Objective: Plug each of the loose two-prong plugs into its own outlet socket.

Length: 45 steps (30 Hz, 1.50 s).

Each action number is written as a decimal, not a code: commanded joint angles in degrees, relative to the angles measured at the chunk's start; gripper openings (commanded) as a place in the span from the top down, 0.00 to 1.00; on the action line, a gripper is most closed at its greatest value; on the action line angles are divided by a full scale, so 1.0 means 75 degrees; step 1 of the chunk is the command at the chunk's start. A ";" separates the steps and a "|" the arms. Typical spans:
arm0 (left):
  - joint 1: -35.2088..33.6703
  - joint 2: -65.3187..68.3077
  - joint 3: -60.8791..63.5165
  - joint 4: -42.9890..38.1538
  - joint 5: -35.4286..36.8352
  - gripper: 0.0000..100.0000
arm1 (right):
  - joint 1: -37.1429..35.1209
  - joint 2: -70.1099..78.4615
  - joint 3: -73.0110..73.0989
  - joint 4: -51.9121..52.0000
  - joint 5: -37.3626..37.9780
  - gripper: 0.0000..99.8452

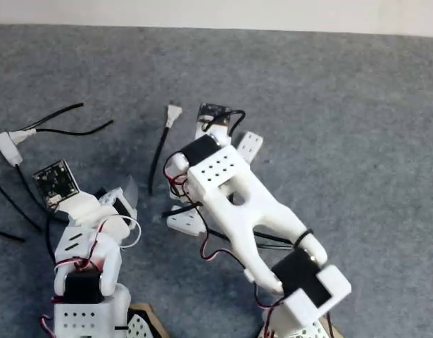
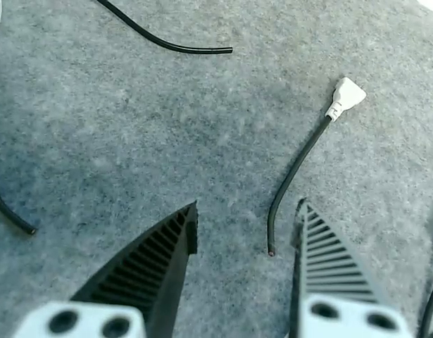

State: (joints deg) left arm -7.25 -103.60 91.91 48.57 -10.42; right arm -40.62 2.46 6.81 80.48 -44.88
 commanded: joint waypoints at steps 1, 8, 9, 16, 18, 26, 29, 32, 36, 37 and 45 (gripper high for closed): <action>-0.0088 -0.0053 -0.0041 -0.0152 0.0047 0.77 | -0.0088 -0.0897 -0.0018 0.0088 -0.0035 1.00; -0.0088 -0.0053 -0.0041 -0.0152 0.0035 0.77 | -0.0557 -0.1037 0.0791 -0.0440 -0.0023 0.99; -0.0088 -0.0053 -0.0041 -0.0152 0.0035 0.77 | -0.0627 -0.0967 0.0885 -0.0533 -0.0023 0.99; -0.0088 -0.0053 -0.0029 -0.0152 0.0035 0.77 | -0.0674 -0.0815 0.0955 -0.0592 -0.0035 0.99; -0.0088 -0.0053 -0.0029 -0.0152 0.0035 0.77 | -0.0662 -0.0815 0.0955 -0.0545 -0.0035 0.99; -0.0088 -0.0053 -0.0029 -0.0152 0.0035 0.77 | -0.0311 -0.0803 0.0979 -0.0381 -0.0023 0.99; -0.0088 -0.0053 -0.0029 -0.0152 0.0035 0.77 | -0.0334 -0.0779 0.0990 -0.0381 -0.0023 0.99; -0.0088 -0.0053 -0.0029 -0.0152 0.0035 0.77 | -0.0358 -0.0768 0.1002 -0.0369 -0.0023 0.99; -0.0088 -0.0053 -0.0029 -0.0152 0.0035 0.77 | -0.0358 -0.0768 0.1248 -0.0428 -0.0023 0.99; -0.0088 -0.0053 -0.0029 -0.0152 0.0035 0.77 | -0.0346 -0.0768 0.1295 -0.0428 -0.0023 0.99; -0.0088 -0.0053 -0.0029 -0.0152 0.0035 0.77 | -0.0346 -0.0744 0.1330 -0.0440 -0.0059 0.99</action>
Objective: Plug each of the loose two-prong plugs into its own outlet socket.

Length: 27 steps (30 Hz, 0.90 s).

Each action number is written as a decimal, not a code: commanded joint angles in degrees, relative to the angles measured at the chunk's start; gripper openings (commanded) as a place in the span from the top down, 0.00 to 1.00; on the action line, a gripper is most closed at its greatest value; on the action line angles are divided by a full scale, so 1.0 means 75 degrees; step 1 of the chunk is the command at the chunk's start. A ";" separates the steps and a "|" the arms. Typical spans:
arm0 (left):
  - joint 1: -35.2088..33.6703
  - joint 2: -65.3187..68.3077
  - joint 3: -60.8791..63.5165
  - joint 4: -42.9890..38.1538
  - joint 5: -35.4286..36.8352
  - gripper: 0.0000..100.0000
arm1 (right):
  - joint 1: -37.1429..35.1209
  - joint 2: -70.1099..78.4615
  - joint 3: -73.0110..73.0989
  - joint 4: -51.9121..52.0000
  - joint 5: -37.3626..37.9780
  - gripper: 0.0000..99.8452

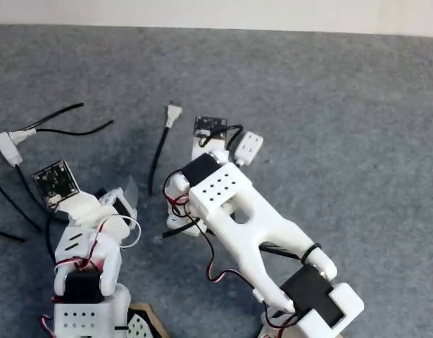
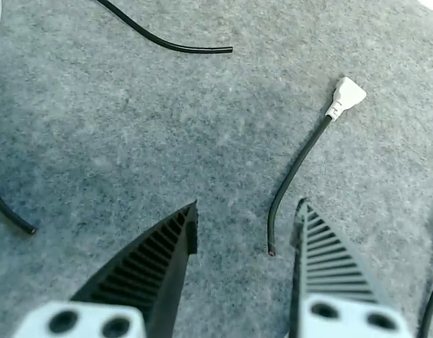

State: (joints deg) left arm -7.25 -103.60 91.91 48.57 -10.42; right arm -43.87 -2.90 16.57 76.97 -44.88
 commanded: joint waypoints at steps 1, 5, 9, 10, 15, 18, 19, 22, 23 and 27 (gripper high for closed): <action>-0.0088 -0.0053 -0.0029 -0.0152 0.0035 0.77 | 0.0088 -0.0029 0.0041 0.0029 -0.0059 0.99; -0.0088 -0.0053 -0.0029 -0.0152 0.0035 0.77 | 0.0123 0.0147 0.0381 -0.0287 -0.0035 0.99; -0.0088 -0.0053 -0.0029 -0.0152 0.0035 0.77 | 0.0123 0.0697 0.0897 -0.0756 -0.0023 0.99; -0.0076 -0.0053 -0.0029 -0.0152 0.0035 0.77 | 0.0123 0.0826 0.0944 -0.0779 -0.0023 0.99; -0.0076 -0.0053 -0.0029 -0.0152 0.0035 0.77 | 0.0123 0.1295 0.0944 -0.0908 -0.0023 0.99; -0.0076 -0.0053 -0.0029 -0.0152 0.0035 0.77 | 0.0123 0.1424 0.0955 -0.1084 -0.0012 0.99; -0.0076 -0.0053 -0.0029 -0.0152 0.0035 0.77 | 0.0123 0.1436 0.0955 -0.1131 -0.0012 0.99; -0.0053 -0.0053 -0.0029 -0.0152 0.0035 0.77 | 0.0123 0.1448 0.0990 -0.1342 0.0293 0.99; -0.0053 -0.0053 -0.0029 -0.0152 0.0035 0.77 | 0.0123 0.1436 0.0990 -0.1354 0.0680 0.99; -0.0053 -0.0053 -0.0029 -0.0152 0.0035 0.77 | 0.0135 0.1436 0.1014 -0.1330 0.0867 0.89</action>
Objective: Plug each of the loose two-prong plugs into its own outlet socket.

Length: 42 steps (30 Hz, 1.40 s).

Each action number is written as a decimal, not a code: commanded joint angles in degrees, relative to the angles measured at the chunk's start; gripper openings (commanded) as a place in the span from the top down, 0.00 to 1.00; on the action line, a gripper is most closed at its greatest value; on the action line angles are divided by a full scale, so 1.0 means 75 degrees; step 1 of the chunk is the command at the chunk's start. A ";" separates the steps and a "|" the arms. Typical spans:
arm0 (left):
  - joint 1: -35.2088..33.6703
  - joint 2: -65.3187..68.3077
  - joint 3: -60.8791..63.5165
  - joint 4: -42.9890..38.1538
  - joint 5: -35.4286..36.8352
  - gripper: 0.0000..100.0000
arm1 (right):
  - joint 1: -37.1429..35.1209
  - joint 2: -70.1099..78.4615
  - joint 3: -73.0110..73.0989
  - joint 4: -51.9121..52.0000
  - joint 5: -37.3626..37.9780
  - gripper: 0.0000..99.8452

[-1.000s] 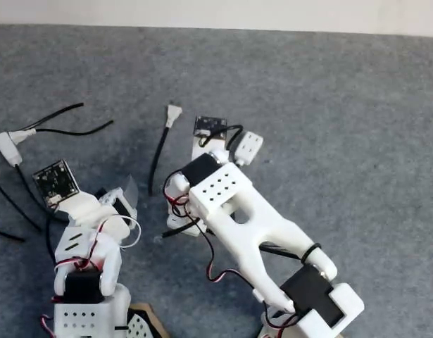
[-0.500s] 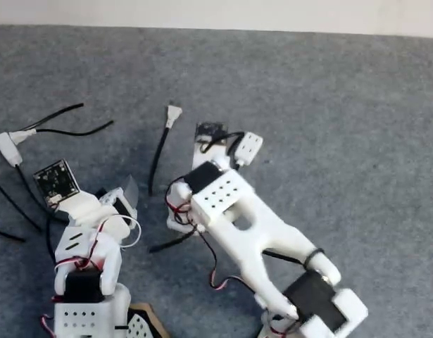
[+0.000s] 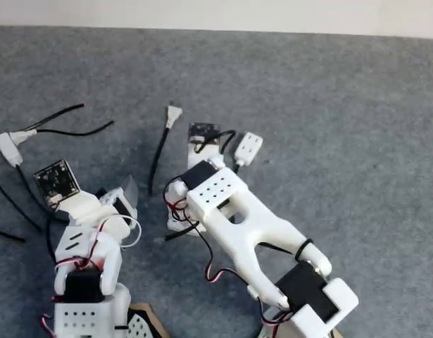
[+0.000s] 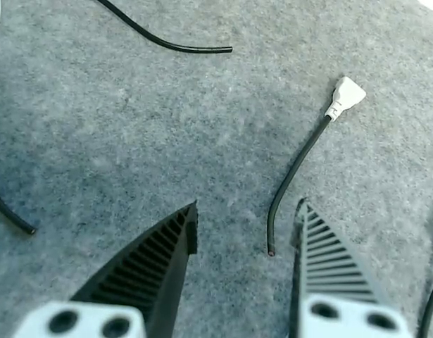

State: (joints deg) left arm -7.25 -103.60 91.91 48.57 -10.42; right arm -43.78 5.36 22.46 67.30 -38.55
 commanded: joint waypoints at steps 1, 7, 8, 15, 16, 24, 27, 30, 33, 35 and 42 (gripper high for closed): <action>-0.0053 -0.0053 -0.0029 -0.0152 0.0035 0.77 | 0.0123 0.0334 0.0240 -0.0029 -0.0188 0.86; -0.0064 -0.0053 -0.0029 -0.0152 0.0035 0.77 | 0.0111 0.0287 0.0475 -0.0018 -0.0363 0.79; -0.0064 -0.0053 -0.0029 -0.0152 0.0035 0.77 | 0.0123 0.0287 0.0428 -0.0018 -0.0363 0.79; -0.0053 -0.0053 -0.0018 -0.0152 0.0035 0.77 | 0.0275 -0.0709 -0.0510 0.0264 0.0656 0.79; -0.0053 -0.0053 -0.0018 -0.0152 0.0035 0.77 | 0.0322 -0.1014 -0.0733 0.0369 0.0914 0.79; -0.0029 -0.0053 -0.0111 -0.0117 0.0070 0.77 | 0.1061 -0.4167 -0.1389 0.0791 0.3751 0.79; -0.0018 -0.0041 -0.0358 -0.0012 0.0082 0.77 | 0.1213 -0.5316 -0.1272 0.1108 0.4431 0.79; 0.0111 -0.0041 -0.1061 0.0903 0.0094 0.77 | 0.1729 -0.6382 -0.1026 0.1342 0.4677 0.79; 0.0205 -0.0018 -0.1940 0.1664 0.0059 0.77 | 0.2714 -0.7426 -0.0240 0.1330 0.5134 0.79; 0.0311 0.0205 -0.2667 0.2168 -0.0105 0.77 | 0.3382 -0.8070 0.0756 0.1119 0.5392 0.79; 0.0498 0.4273 -0.5339 0.3177 -0.1922 0.77 | 0.4823 -1.0297 0.5621 -0.1155 0.6130 0.79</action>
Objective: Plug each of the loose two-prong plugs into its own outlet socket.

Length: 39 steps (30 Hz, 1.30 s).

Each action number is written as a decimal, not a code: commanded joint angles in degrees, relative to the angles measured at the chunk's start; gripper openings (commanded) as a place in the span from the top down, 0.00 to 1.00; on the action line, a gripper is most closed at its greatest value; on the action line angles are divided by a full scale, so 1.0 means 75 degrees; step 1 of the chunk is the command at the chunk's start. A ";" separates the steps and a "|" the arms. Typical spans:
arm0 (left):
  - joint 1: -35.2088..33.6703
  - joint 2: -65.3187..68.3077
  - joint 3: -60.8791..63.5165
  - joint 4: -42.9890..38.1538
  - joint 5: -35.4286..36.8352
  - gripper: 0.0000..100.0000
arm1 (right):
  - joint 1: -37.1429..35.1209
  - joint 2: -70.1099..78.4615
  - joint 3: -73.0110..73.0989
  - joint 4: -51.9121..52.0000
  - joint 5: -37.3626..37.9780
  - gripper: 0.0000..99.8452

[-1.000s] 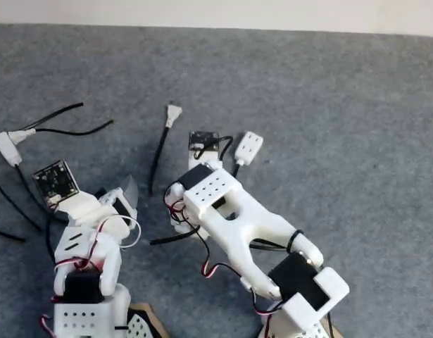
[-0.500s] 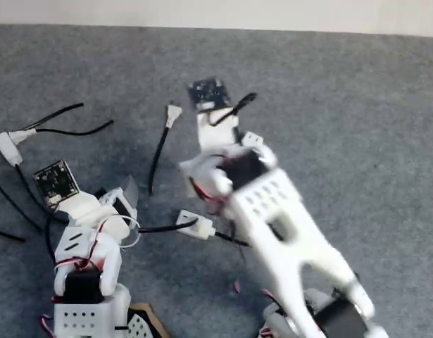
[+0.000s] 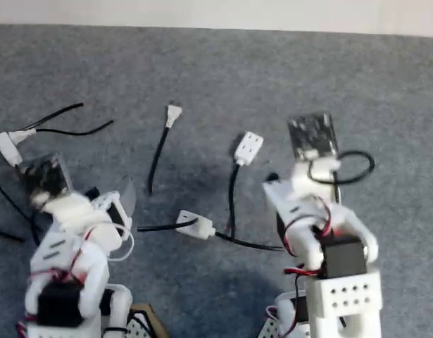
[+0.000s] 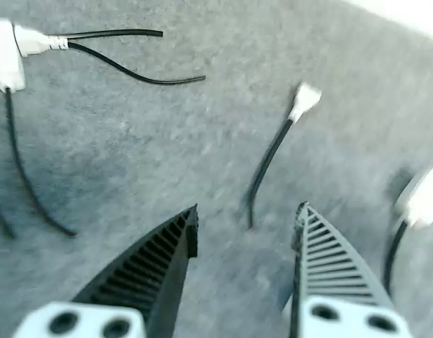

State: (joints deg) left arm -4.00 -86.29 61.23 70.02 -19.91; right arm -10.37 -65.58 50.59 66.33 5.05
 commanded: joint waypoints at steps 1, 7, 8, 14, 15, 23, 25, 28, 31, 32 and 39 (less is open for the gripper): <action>0.0053 0.2690 -0.1682 0.0527 -0.0867 0.77 | 0.0416 -0.1096 0.2503 -0.1366 0.0399 0.79; 0.0076 0.6312 -0.3956 0.1887 -0.2825 0.77 | 0.0522 -0.2350 0.4847 -0.2374 0.0774 0.79; 0.0076 0.6758 -0.4179 0.1946 -0.3118 0.77 | 0.0522 -0.2538 0.4964 -0.2432 0.0785 0.79; 0.1002 0.8481 -0.4648 0.1946 -0.4243 0.77 | 0.0498 -0.3569 0.5996 -0.2491 0.0809 0.79; 0.1307 0.8610 -0.4648 0.1946 -0.4372 0.77 | 0.0498 -0.3757 0.6125 -0.2491 0.0821 0.79; 0.2936 0.8844 -0.4612 0.1934 -0.6412 0.77 | 0.0498 -0.4683 0.6640 -0.2456 0.0821 0.79; 0.3229 0.8844 -0.4612 0.1934 -0.6787 0.77 | 0.0498 -0.4683 0.6640 -0.2456 0.0821 0.79; 0.3628 0.8856 -0.4484 0.1629 -0.7080 0.76 | 0.0498 -0.4683 0.6640 -0.2456 0.0821 0.79; 0.3921 0.8856 -0.3722 0.0422 -0.7291 0.74 | 0.0498 -0.4683 0.6640 -0.2456 0.0821 0.79; 0.4003 0.8856 -0.3358 -0.0047 -0.7349 0.73 | 0.0498 -0.4683 0.6640 -0.2456 0.0821 0.79; 0.4132 0.8856 -0.1553 -0.1946 -0.8041 0.71 | 0.0486 -0.4683 0.6640 -0.2444 0.0821 0.79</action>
State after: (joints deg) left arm 27.03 -19.82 46.20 59.82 -77.85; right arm -7.38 -99.34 95.34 48.75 10.42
